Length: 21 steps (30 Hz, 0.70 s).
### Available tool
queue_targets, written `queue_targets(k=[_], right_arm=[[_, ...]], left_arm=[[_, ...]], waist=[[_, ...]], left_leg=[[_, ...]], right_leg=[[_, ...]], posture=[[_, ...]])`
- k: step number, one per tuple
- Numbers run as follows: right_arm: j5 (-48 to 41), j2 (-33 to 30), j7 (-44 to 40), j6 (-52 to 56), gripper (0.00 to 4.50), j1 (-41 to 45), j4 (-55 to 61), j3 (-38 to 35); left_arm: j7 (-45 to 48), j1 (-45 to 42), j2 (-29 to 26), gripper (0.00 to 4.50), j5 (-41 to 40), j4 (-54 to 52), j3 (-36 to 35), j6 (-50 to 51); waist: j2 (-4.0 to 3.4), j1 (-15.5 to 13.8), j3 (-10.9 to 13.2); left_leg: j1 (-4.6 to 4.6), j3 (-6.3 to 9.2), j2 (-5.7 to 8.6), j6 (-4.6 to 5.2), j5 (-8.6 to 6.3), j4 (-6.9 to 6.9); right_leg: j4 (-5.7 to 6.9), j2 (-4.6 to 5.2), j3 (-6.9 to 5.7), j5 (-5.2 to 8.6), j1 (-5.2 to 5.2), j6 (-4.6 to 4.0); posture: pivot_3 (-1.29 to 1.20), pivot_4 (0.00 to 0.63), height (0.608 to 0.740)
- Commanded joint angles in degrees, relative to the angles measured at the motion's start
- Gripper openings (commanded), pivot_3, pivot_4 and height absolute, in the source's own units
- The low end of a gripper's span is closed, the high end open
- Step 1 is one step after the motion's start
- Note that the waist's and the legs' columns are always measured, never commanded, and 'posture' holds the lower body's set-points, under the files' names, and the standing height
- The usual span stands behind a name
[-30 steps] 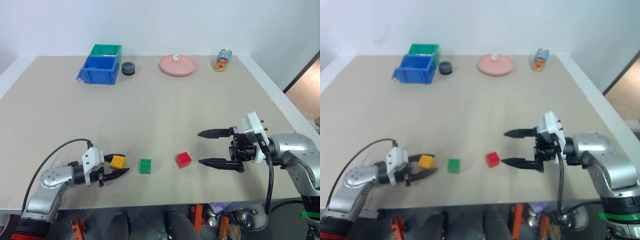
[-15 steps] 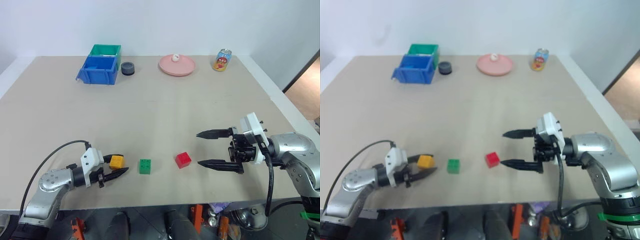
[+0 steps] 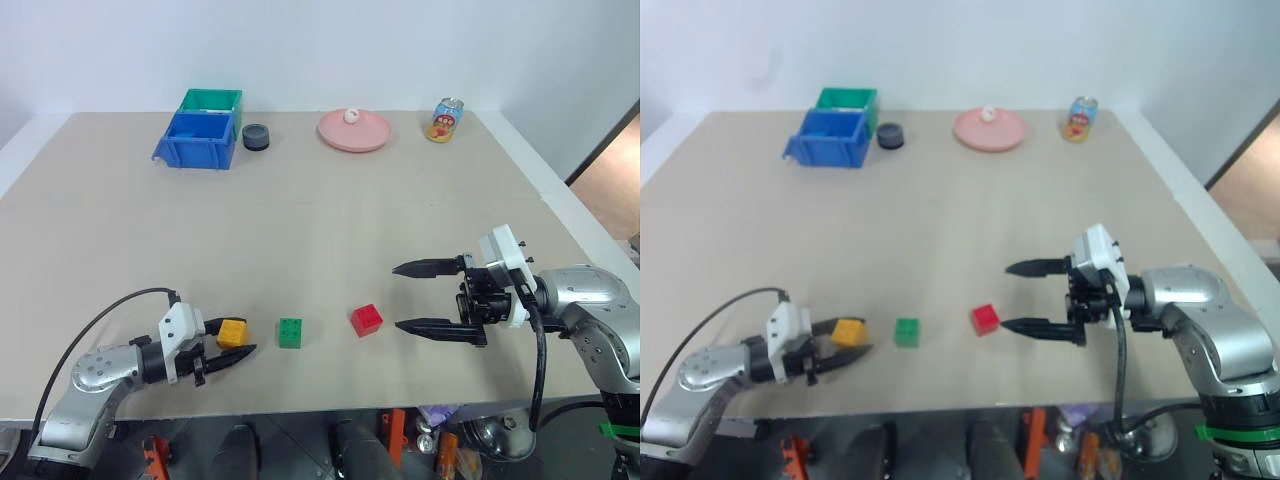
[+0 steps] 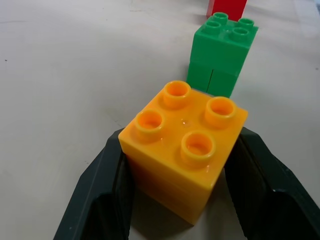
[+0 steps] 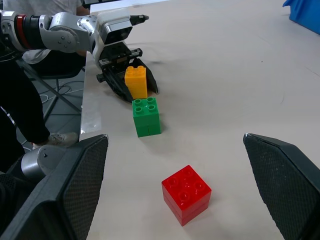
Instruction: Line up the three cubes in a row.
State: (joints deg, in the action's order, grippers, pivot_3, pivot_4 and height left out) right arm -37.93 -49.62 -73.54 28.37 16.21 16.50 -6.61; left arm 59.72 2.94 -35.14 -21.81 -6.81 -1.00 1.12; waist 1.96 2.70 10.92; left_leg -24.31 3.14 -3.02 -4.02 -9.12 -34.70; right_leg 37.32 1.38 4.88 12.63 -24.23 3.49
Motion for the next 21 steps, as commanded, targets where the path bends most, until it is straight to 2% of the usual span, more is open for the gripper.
queue_targets(k=[1,12,14,15,16,18,19,21], right_arm=[[-0.5,-0.1,-0.2,-0.4,4.5,1.0,0.2,-0.4],[-0.3,-0.1,-0.2,-0.3,4.5,1.8,-0.7,-0.3],[-0.2,0.0,-0.1,-0.4,4.5,1.8,-0.9,-0.2],[-0.2,0.1,-0.1,-0.5,4.5,1.9,-1.0,-0.1],[-0.2,0.1,-0.2,-0.5,4.5,1.9,-1.0,-0.1],[-0.1,0.1,-0.2,-0.6,4.5,2.0,-1.2,0.0],[-0.1,0.1,-0.3,-0.6,4.5,2.0,-1.2,0.0],[0.0,0.1,-0.3,-0.7,4.5,2.2,-1.4,0.0]], left_arm=[[-1.5,-0.9,0.1,1.95,1.1,1.5,-1.5,-1.5],[-2.5,-0.3,0.1,1.95,1.3,1.6,-1.2,-1.8],[-2.9,-0.3,0.2,3.0,0.9,1.6,-1.3,-0.8],[-2.7,-0.3,0.2,3.05,0.2,1.5,-1.3,-0.1],[-2.7,-0.4,0.3,3.61,0.0,1.5,-1.4,0.1],[-2.8,-0.6,0.4,4.16,-0.8,1.3,-1.6,0.8],[-3.0,-0.7,0.4,4.43,-0.7,1.2,-1.8,0.8],[-3.4,-0.8,0.6,4.43,-1.5,0.6,-2.1,1.5]], waist=[[0.0,0.0,0.0],[-0.02,0.0,0.0],[-0.04,0.0,0.0],[-0.07,0.0,0.0],[-0.09,0.0,0.0],[-0.1,0.0,-0.1],[-0.1,0.0,-0.1],[-0.1,0.0,-0.1]], left_leg=[[0.0,0.0,0.0,0.0,0.0,0.0],[0.02,0.0,0.0,0.03,0.02,-0.02],[0.02,0.0,0.0,0.03,0.02,-0.01],[0.02,0.0,0.0,0.03,0.02,-0.01],[0.02,0.0,0.0,0.02,0.02,0.0],[0.02,0.0,0.0,0.02,0.02,0.0],[0.02,0.0,0.0,0.02,0.02,0.0],[0.02,0.0,0.0,0.02,0.02,-0.01]], right_leg=[[0.0,0.0,0.0,0.0,0.0,0.0],[0.0,0.0,0.01,-0.02,0.01,-0.02],[0.0,0.0,0.01,-0.02,0.01,-0.02],[0.0,0.0,0.0,-0.02,0.01,-0.02],[0.0,0.0,0.0,-0.02,0.01,-0.02],[0.0,0.0,0.0,-0.02,0.01,-0.02],[0.0,0.0,0.0,-0.02,0.01,-0.02],[0.0,0.0,0.01,-0.02,0.01,-0.02]], posture=[[0.0,0.15,0.736],[0.0,0.15,0.736],[0.0,0.15,0.736],[0.0,0.15,0.736],[0.0,0.15,0.736],[0.0,0.15,0.736],[0.0,0.15,0.736],[0.0,0.15,0.736]])
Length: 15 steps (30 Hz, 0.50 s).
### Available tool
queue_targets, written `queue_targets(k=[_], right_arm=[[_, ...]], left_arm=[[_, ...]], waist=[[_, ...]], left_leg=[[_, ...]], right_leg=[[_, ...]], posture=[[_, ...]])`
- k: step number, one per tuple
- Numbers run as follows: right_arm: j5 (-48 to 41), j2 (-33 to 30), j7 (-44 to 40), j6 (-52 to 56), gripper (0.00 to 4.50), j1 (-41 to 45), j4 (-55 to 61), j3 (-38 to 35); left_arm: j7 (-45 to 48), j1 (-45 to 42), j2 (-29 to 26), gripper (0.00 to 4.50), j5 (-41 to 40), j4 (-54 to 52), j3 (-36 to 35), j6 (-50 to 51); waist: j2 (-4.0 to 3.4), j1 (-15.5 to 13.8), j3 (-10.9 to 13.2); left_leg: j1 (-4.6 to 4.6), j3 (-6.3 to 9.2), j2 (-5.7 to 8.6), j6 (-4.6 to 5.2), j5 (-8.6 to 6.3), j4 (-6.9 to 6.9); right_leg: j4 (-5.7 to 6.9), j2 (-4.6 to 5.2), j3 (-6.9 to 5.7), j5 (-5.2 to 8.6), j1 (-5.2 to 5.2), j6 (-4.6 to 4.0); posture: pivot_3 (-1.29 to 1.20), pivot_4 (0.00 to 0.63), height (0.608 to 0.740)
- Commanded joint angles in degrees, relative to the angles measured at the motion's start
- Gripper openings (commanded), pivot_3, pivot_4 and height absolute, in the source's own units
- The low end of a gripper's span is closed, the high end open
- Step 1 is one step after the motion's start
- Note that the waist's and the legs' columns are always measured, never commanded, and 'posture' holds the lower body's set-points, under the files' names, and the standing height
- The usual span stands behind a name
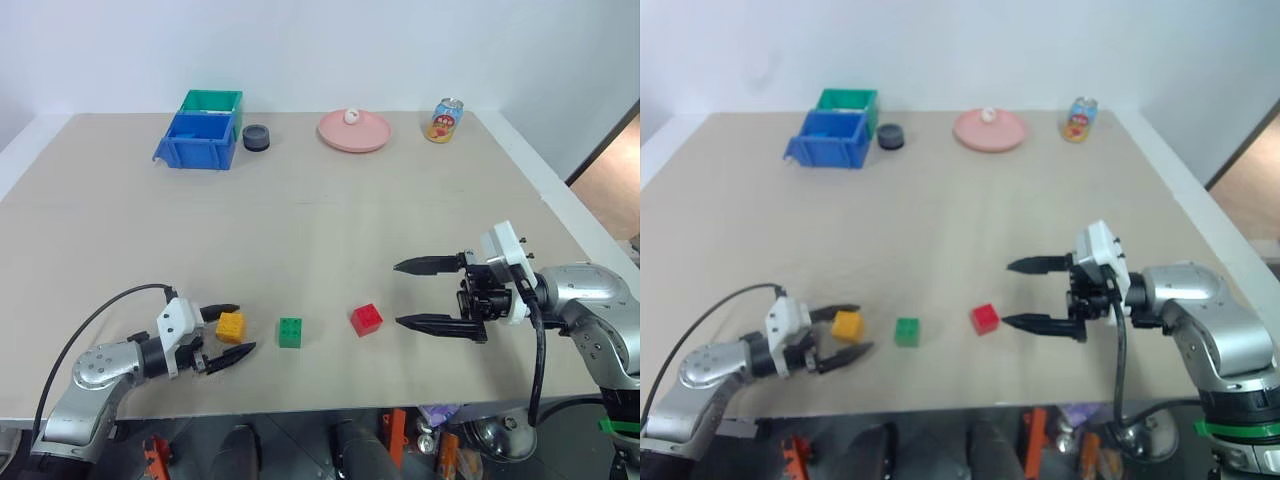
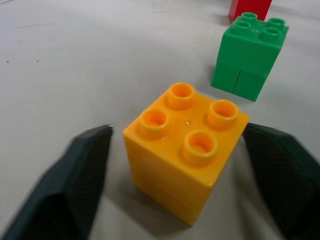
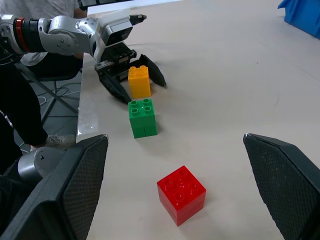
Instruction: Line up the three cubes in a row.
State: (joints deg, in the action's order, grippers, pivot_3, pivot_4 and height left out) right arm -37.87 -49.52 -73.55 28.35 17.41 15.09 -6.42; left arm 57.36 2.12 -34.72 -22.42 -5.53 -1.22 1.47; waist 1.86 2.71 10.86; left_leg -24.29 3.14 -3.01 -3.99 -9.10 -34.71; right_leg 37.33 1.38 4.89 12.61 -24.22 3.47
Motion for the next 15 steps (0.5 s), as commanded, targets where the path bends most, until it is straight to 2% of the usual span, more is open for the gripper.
queue_targets(k=[1,6,12,15], right_arm=[[-0.1,0.0,-0.4,-0.7,4.5,1.0,-0.1,-0.1],[-0.1,-0.1,-0.6,-0.7,4.5,1.4,-0.6,-0.1],[-0.4,0.0,-1.2,-0.5,4.5,2.8,-1.5,0.2],[-0.3,0.4,-1.3,-0.6,4.5,3.8,-2.0,0.7]], left_arm=[[-1.0,0.1,0.3,4.43,-1.4,-1.3,-2.1,1.1],[-2.7,-0.3,1.3,4.43,-12.1,-7.2,-5.5,9.9],[-2.3,2.4,-3.4,4.43,-22.6,-16.4,-8.7,21.5],[-5.4,1.4,-4.6,4.43,-27.6,-18.4,-11.7,26.0]], waist=[[0.0,0.0,0.0],[0.01,0.0,0.0],[0.01,0.0,0.0],[0.02,0.1,0.0]], left_leg=[[0.0,0.0,0.0,0.0,0.0,0.0],[-0.01,0.0,0.0,0.0,0.0,0.0],[-0.04,0.0,0.0,-0.02,-0.01,0.0],[-0.04,0.0,-0.03,-0.03,-0.02,0.02]], right_leg=[[0.0,0.0,0.0,0.0,0.0,0.0],[0.0,0.0,0.0,0.0,-0.01,0.0],[0.0,0.0,0.0,0.01,-0.01,0.02],[0.0,-0.02,-0.01,0.02,-0.05,0.01]], posture=[[0.0,0.15,0.736],[0.0,0.15,0.736],[0.0,0.15,0.736],[0.0,0.15,0.736]])
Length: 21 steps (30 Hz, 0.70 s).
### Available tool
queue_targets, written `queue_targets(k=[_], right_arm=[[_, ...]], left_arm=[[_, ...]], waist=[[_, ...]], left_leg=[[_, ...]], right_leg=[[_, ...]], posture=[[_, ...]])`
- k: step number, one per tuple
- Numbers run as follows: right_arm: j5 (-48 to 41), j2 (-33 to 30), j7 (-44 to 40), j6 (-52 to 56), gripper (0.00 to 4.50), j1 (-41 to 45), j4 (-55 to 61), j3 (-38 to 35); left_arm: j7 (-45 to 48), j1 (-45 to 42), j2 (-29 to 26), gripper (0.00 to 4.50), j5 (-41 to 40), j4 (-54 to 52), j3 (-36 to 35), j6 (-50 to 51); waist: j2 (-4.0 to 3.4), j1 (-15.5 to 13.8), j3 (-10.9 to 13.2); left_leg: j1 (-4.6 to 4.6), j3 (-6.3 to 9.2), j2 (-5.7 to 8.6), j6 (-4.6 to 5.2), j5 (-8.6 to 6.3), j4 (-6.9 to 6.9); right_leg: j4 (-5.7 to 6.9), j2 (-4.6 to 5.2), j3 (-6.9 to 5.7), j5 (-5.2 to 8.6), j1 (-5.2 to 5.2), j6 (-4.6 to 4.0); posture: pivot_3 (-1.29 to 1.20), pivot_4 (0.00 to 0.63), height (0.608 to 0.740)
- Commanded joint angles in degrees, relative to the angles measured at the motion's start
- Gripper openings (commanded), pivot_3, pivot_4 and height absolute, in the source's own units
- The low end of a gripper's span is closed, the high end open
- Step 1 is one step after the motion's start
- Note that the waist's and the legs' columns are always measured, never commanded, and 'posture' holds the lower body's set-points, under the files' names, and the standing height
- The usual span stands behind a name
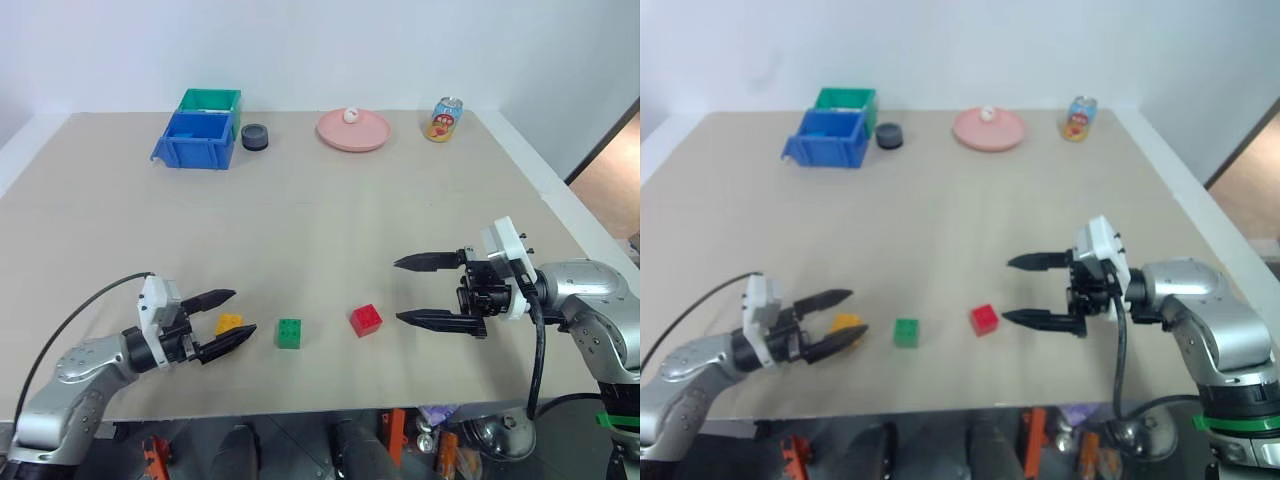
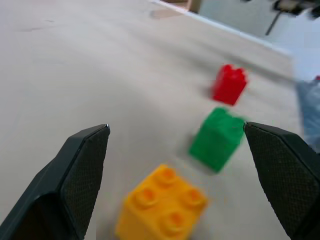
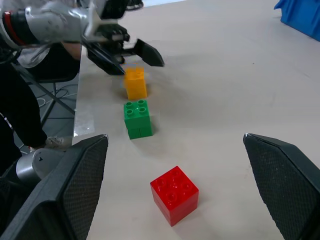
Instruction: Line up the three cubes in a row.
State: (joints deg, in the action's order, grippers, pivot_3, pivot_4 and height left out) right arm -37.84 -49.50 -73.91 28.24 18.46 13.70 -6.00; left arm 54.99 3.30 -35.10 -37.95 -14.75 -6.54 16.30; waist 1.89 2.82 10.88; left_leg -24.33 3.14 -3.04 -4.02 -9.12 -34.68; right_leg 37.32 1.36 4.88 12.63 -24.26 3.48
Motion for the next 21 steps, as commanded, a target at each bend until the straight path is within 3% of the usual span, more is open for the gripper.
queue_targets(k=[1,8,14,21], right_arm=[[-0.2,0.5,-0.9,-0.6,4.5,2.9,-0.8,0.5],[1.6,2.2,0.6,-2.4,4.5,3.5,-2.4,1.2],[2.5,4.7,8.2,-2.4,4.5,3.8,-8.0,-3.5],[2.6,9.4,19.2,-2.5,4.5,-1.1,-11.9,-10.1]], left_arm=[[-4.7,-0.4,-4.1,4.43,-12.9,-9.1,-7.4,12.0],[-22.2,-5.7,-2.1,4.43,-11.0,-0.2,-16.6,15.2],[-30.0,-2.5,1.0,4.43,-9.1,-0.6,-22.7,13.5],[-35.3,1.4,4.9,4.43,-3.7,-3.4,-21.5,11.8]], waist=[[-0.03,-0.1,0.0],[0.0,-0.1,0.0],[0.03,0.0,0.0],[0.11,-0.3,0.0]], left_leg=[[0.01,0.0,0.0,0.0,0.0,0.03],[0.0,0.0,0.02,0.0,0.0,-0.02],[0.0,0.01,0.02,0.0,0.0,0.01],[0.01,0.04,0.06,-0.05,-0.03,0.0]], right_leg=[[0.0,0.0,0.0,0.01,0.0,-0.01],[0.0,0.01,0.0,0.01,0.0,-0.01],[0.0,-0.01,-0.01,0.01,0.0,-0.01],[-0.06,0.0,0.01,0.02,0.08,0.01]], posture=[[0.0,0.15,0.736],[0.0,0.15,0.736],[0.0,0.15,0.736],[0.0,0.15,0.736]])
